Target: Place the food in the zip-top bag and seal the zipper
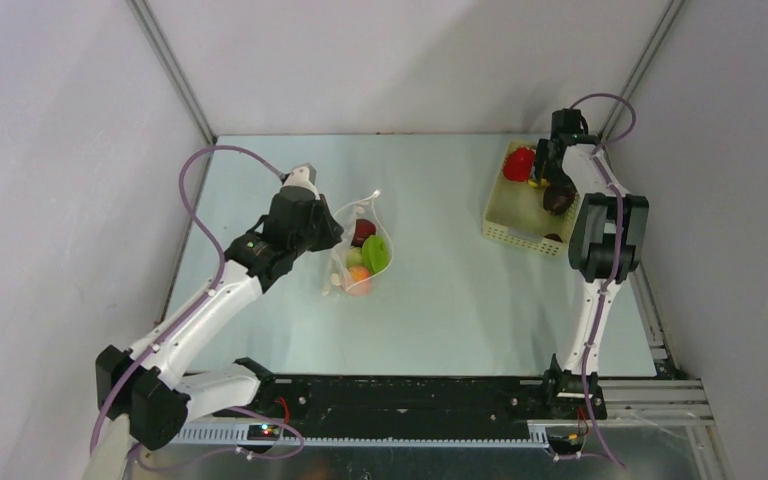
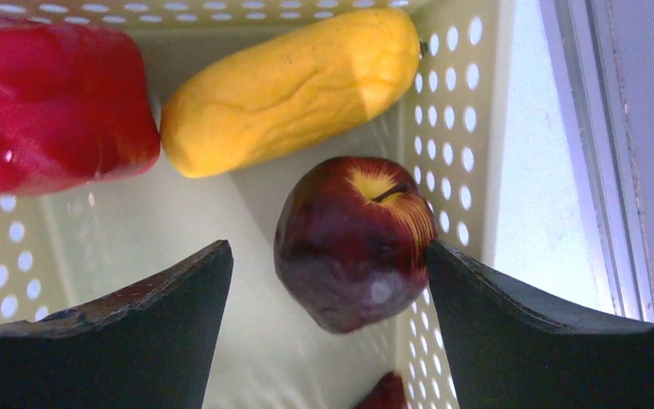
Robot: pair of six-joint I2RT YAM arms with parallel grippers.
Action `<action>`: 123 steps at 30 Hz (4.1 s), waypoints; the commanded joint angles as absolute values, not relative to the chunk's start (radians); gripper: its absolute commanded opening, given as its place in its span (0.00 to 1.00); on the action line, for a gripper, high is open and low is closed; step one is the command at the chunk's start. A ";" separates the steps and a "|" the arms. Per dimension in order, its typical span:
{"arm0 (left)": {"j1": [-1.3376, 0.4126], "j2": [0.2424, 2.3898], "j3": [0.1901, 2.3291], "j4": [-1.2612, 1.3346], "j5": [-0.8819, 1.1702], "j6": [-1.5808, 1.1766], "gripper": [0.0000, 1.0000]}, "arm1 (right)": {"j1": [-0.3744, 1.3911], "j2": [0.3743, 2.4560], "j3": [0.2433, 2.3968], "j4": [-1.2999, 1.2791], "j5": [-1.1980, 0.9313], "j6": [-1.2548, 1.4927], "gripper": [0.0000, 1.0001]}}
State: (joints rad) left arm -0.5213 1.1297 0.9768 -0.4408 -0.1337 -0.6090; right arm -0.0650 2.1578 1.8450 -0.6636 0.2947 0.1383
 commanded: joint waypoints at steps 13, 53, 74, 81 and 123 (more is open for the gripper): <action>-0.521 1.157 1.045 -0.452 -0.167 -0.585 0.00 | -0.071 2.329 1.947 -0.626 0.343 0.208 0.84; -0.522 0.971 0.930 -0.431 -0.124 -0.670 0.00 | 0.929 1.088 1.183 -0.191 -0.039 0.308 0.28; -0.522 0.944 0.947 -0.475 -0.124 -0.695 0.00 | 1.133 1.504 1.256 0.183 0.472 0.345 0.87; -0.522 0.911 0.934 -0.481 -0.144 -0.702 0.00 | 1.147 1.470 1.260 0.120 0.397 0.361 0.99; -0.521 0.996 0.889 -0.402 -0.132 -0.660 0.00 | 0.029 1.920 1.705 -0.914 0.307 0.314 0.94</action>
